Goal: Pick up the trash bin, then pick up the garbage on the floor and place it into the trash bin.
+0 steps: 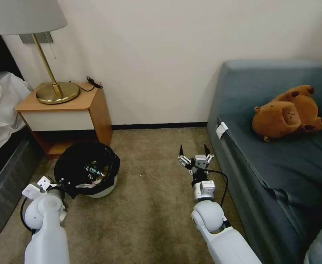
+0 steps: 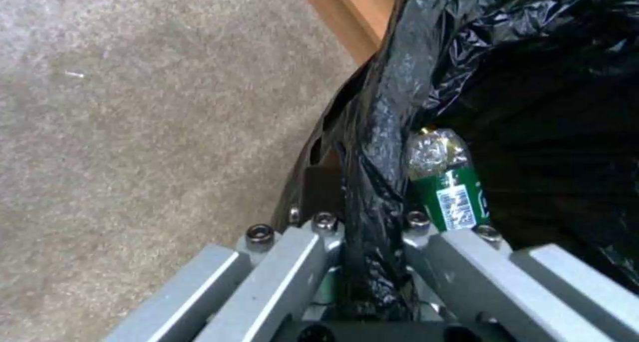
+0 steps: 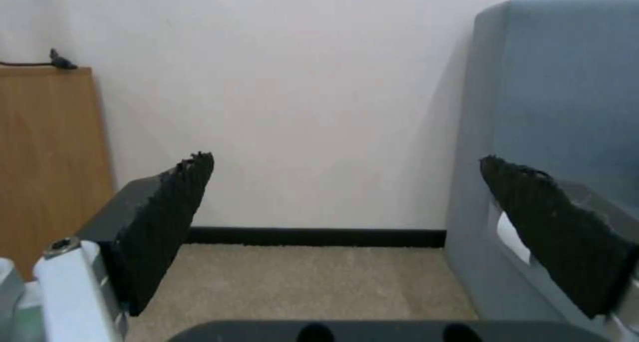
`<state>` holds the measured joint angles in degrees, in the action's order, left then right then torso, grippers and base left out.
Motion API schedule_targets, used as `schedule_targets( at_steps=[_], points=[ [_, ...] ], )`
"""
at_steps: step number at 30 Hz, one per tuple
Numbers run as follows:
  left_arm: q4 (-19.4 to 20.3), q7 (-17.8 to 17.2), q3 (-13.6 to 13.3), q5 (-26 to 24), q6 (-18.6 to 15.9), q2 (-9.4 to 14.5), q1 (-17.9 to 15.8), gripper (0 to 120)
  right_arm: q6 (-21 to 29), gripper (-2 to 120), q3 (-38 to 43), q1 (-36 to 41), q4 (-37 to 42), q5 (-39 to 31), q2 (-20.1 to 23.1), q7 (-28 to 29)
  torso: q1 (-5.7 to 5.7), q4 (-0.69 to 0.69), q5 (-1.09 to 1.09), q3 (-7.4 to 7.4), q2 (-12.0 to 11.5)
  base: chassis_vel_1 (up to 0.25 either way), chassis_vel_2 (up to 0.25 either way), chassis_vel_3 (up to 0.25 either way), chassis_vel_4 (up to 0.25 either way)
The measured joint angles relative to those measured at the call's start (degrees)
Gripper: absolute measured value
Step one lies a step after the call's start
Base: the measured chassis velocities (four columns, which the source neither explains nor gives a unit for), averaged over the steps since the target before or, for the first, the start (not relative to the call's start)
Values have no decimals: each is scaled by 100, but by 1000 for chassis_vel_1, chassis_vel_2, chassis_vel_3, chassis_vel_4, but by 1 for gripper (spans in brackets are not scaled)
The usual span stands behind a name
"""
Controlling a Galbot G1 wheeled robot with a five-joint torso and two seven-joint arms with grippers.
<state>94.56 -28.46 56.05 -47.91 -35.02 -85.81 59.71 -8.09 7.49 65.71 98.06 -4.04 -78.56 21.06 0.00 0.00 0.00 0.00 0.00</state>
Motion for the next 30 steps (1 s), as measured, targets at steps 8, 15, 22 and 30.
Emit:
schedule_targets(
  at_steps=[8,15,22,30],
  points=[
    [-474,-73,33,-4,55,91,-335,1,-87,100,25,76,60,153,36,-51,0,0,0,0,0,0,0,0,0],
    [-628,-73,-14,6,84,117,-422,1,-126,100,64,141,55,173,31,-90,0,0,0,0,0,0,0,0,0],
    [-718,-24,-65,38,127,118,-394,15,-131,100,89,213,65,184,54,-139,0,-1,1,-1,0,0,0,0,0],
    [-708,12,-70,90,153,154,-343,40,-149,100,113,267,65,189,57,-187,0,0,0,0,0,0,0,0,0]
  ],
)
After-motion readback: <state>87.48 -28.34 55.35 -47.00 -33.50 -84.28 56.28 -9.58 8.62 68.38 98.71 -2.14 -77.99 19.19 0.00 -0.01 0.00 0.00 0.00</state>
